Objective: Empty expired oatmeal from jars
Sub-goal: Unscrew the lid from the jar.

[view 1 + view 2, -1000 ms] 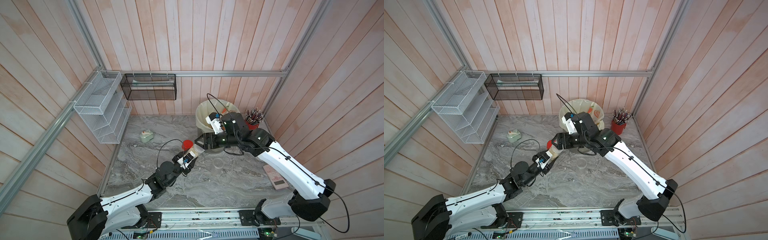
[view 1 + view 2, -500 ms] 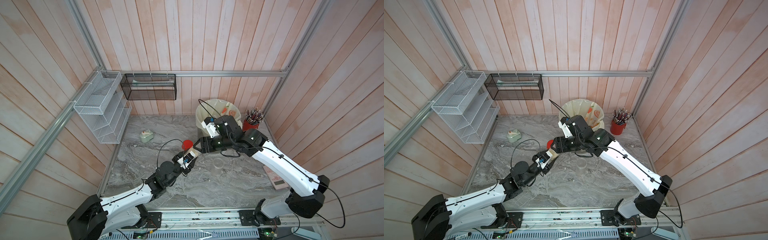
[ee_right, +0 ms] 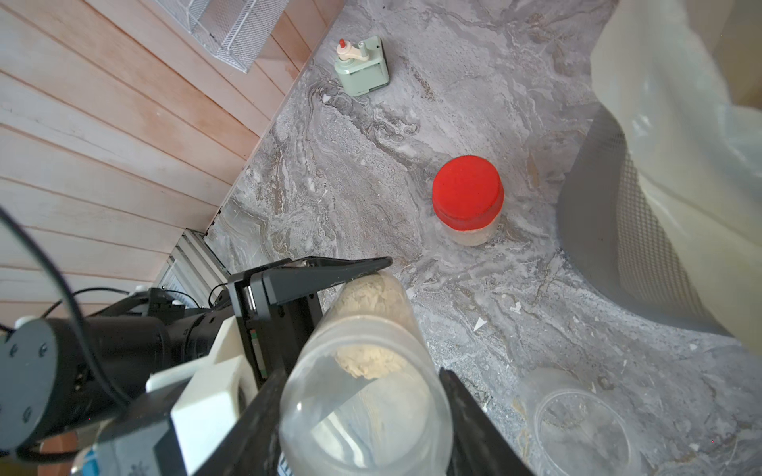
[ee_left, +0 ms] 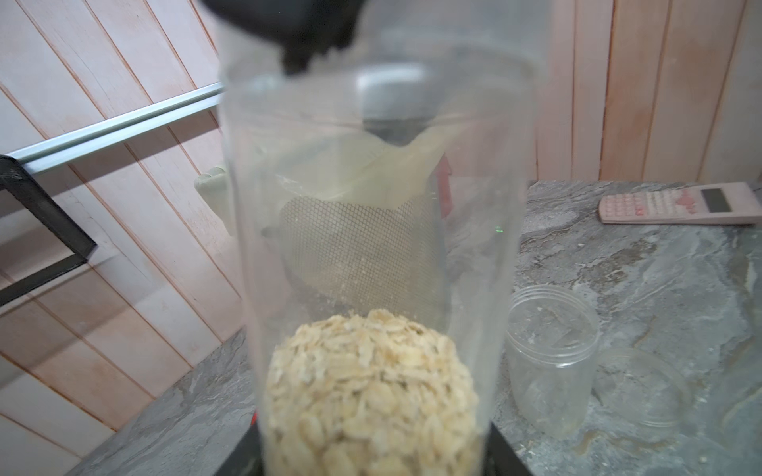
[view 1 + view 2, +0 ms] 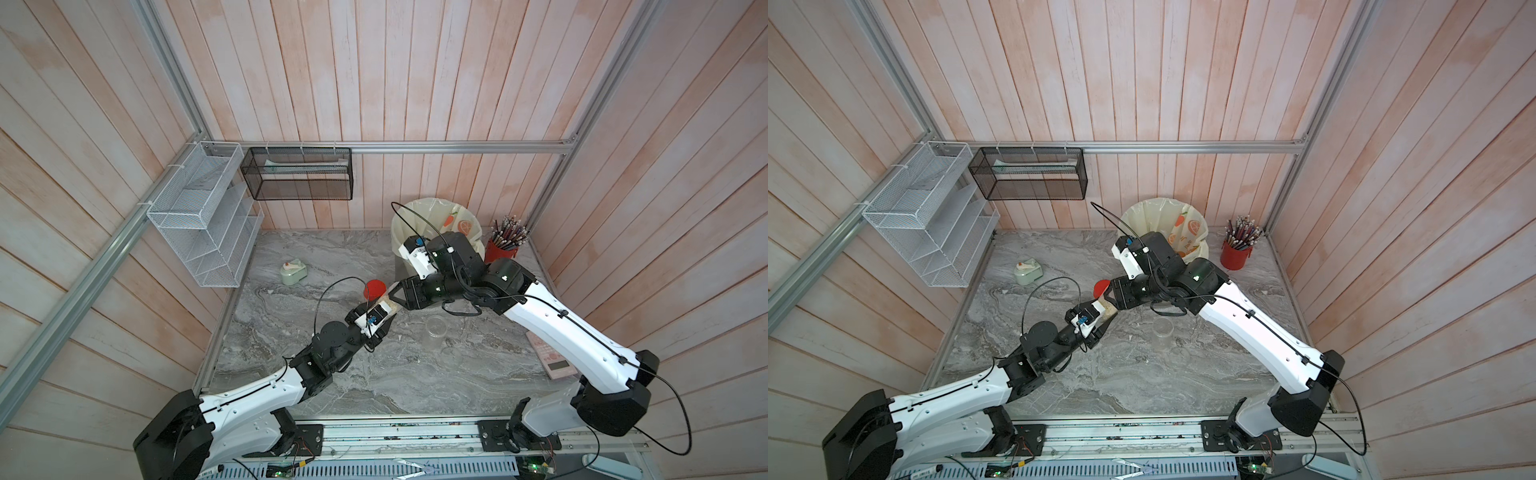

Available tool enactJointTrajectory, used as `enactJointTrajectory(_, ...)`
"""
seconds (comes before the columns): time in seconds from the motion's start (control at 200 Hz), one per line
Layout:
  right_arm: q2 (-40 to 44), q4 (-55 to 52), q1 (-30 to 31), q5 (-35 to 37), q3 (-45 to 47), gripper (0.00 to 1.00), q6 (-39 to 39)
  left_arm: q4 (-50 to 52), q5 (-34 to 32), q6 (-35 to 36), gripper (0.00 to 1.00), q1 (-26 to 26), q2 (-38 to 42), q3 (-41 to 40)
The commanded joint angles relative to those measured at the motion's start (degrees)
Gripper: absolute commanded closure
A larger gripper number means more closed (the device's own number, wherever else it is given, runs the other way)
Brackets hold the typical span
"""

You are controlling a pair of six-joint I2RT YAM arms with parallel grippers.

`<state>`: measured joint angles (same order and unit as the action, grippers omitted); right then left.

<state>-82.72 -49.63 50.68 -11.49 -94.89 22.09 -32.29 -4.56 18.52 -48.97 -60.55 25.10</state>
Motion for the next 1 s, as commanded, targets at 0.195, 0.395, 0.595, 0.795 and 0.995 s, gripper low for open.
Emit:
enactJointTrajectory(0.195,3.4,-1.5,1.0,-21.2,1.1,0.64,-23.8,-2.4,19.7,-13.0,1.00,0.0,5.6,-0.3)
enactJointTrajectory(0.395,1.7,-5.6,0.8,-20.1,1.1,0.60,-35.1,-0.5,22.9,-13.9,1.00,0.0,5.6,-0.2)
enactJointTrajectory(0.595,-2.6,-11.2,0.6,-18.8,-2.4,0.49,-41.0,0.4,24.1,-13.7,1.00,0.1,5.9,-0.2)
enactJointTrajectory(0.795,-5.2,-14.8,-0.3,-17.5,-5.3,0.48,-43.8,0.5,23.0,-13.3,1.00,0.1,5.9,-0.6)
enactJointTrajectory(0.995,-4.2,-13.6,-1.9,-17.7,-4.6,0.44,-44.4,0.0,21.7,-12.9,1.00,0.4,6.9,-1.2)
